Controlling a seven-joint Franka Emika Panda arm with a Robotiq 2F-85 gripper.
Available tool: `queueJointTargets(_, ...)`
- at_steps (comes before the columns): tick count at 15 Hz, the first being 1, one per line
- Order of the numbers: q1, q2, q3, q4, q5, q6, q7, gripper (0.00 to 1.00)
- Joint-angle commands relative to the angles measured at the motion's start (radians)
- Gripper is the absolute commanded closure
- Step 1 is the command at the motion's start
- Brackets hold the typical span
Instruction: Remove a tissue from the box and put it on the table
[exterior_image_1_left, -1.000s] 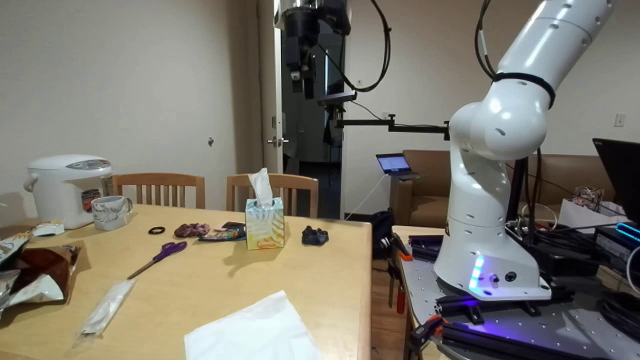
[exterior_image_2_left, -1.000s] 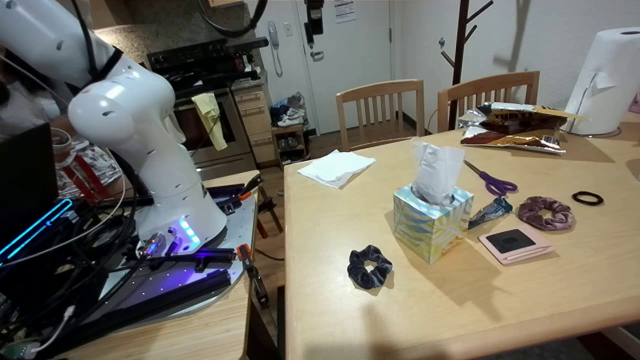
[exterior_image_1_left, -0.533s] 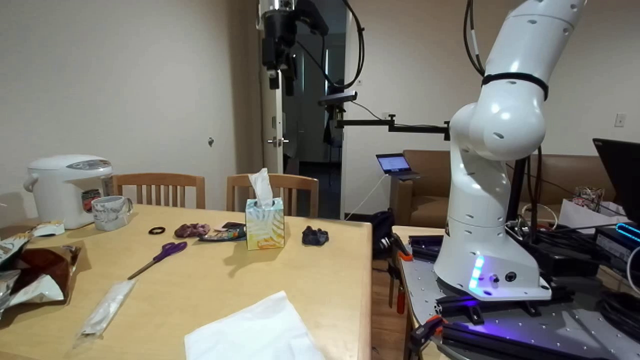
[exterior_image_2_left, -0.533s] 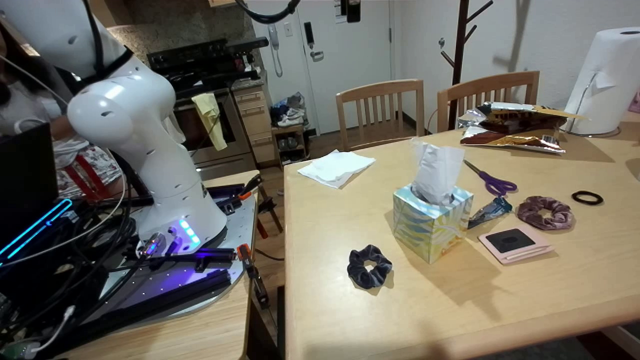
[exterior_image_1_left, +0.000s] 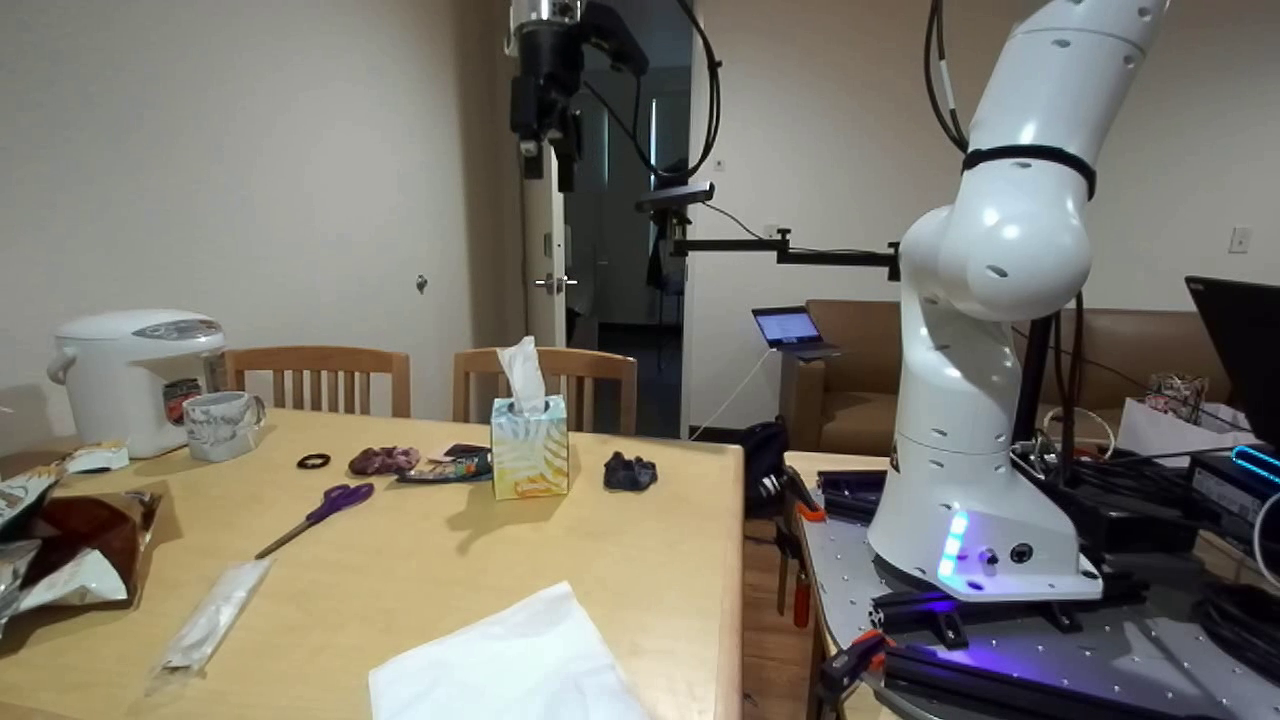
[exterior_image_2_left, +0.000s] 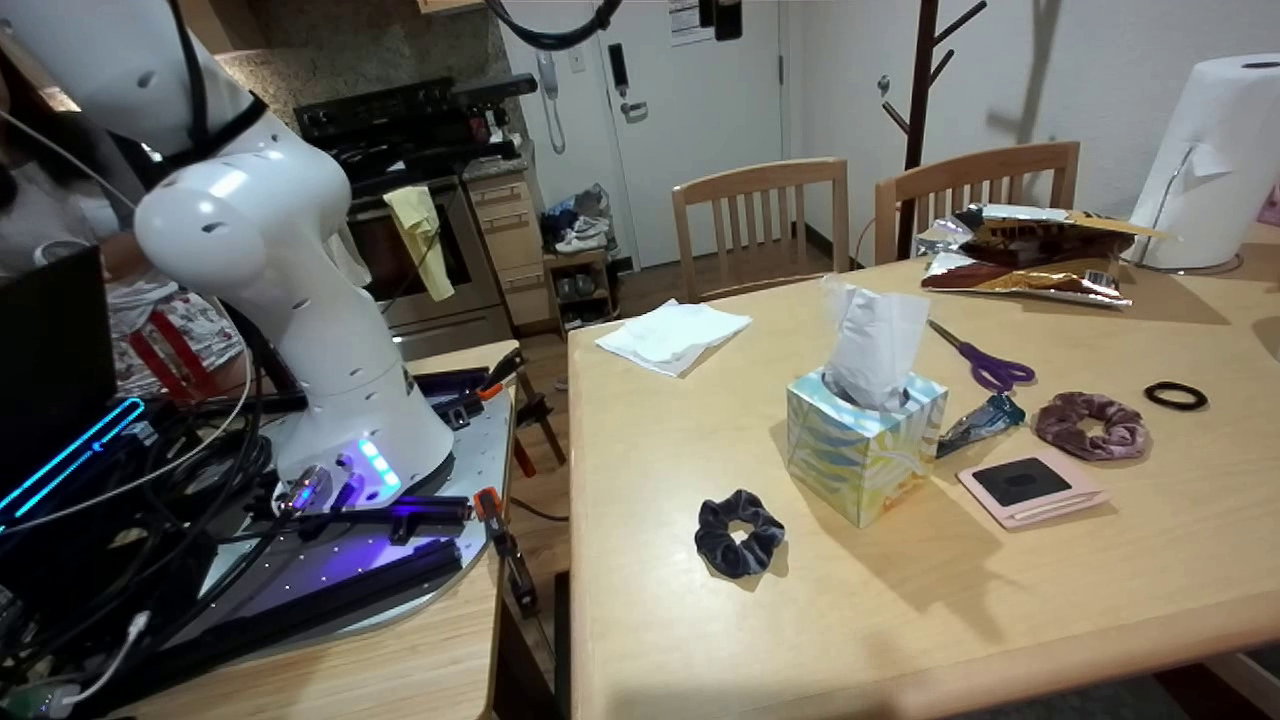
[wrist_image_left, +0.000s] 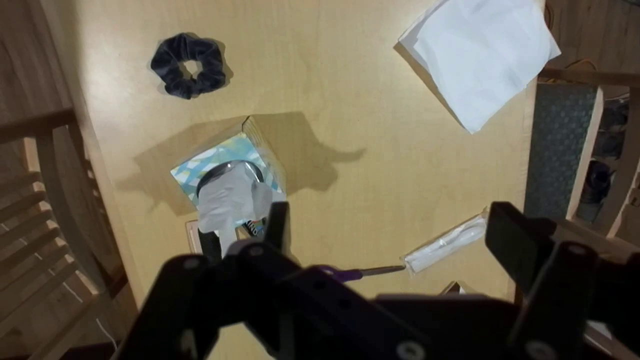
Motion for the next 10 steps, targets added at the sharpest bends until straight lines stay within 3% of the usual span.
queueJointTargets(1, -0.022, 0.104, -0.003, 0.064, 0.015, 0.071, -0.015, 0.0)
queueJointTargets(10, -0.048, 0.253, -0.022, 0.114, 0.022, 0.118, -0.045, 0.0)
